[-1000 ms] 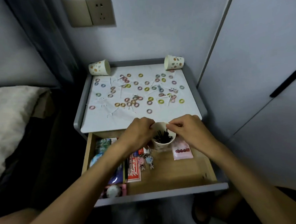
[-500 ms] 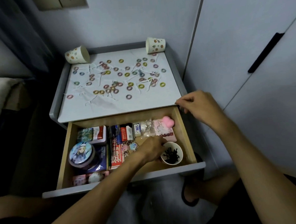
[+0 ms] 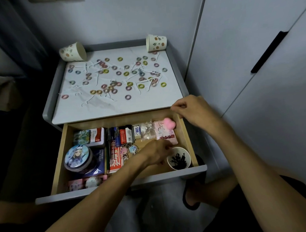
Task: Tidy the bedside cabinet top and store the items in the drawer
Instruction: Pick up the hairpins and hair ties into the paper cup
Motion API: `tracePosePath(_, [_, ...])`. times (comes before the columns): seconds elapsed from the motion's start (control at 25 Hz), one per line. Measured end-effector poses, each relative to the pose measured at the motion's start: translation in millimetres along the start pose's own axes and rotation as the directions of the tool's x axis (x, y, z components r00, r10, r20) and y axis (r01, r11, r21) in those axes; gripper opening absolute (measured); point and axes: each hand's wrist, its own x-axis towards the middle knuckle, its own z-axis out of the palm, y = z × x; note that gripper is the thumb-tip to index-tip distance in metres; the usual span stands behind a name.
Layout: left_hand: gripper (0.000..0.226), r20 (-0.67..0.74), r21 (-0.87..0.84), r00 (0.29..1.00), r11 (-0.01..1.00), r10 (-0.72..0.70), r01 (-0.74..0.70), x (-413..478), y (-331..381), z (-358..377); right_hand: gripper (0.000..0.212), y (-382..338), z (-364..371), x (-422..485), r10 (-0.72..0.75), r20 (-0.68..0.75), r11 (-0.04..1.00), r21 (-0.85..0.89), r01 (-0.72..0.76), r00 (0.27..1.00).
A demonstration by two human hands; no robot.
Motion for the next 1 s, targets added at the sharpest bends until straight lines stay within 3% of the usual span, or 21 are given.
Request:
tracePosePath(0.2, [0.035,-0.170,-0.084,0.985,0.996,0.015,-0.030,-22,-6,-65,0.022,-16,19,10,-0.073,0.026,0.997,-0.014,0.074,0.997])
tracePosePath(0.32, [0.028,-0.311,-0.198,0.950,0.977,0.013,-0.079,-44,-10,-117,0.022,-27,29,19,-0.118,-0.047,0.993,-0.018,0.118,0.992])
tracePosePath(0.44, [0.023,-0.435,-0.360,0.900,0.923,-0.038,-0.135,-60,-20,-167,0.026,-45,31,52,-0.181,-0.120,0.968,-0.196,0.156,0.976])
tracePosePath(0.52, [0.021,-0.490,-0.440,0.868,0.883,-0.083,-0.164,-62,-31,-196,0.032,-64,31,95,-0.271,-0.125,0.891,-0.407,0.200,0.954])
tracePosePath(0.64, [0.022,-0.519,-0.485,0.847,0.855,-0.112,-0.184,-57,-46,-223,0.040,-83,20,175,-0.274,-0.124,0.797,-0.585,0.153,0.954])
tracePosePath(0.76, [0.020,-0.518,-0.514,0.847,0.835,-0.119,-0.197,-49,-64,-237,0.041,-82,12,250,-0.307,0.022,0.505,-0.844,0.183,0.951])
tracePosePath(0.88, [0.017,-0.506,-0.584,0.850,0.783,-0.145,-0.214,-41,-76,-241,0.037,-77,20,297,-0.256,0.072,0.353,-0.921,0.163,0.964])
tracePosePath(1.0, [0.016,-0.506,-0.604,0.850,0.764,-0.147,-0.228,-35,-78,-240,0.031,-70,32,313,-0.190,0.020,0.257,-0.964,0.069,0.982])
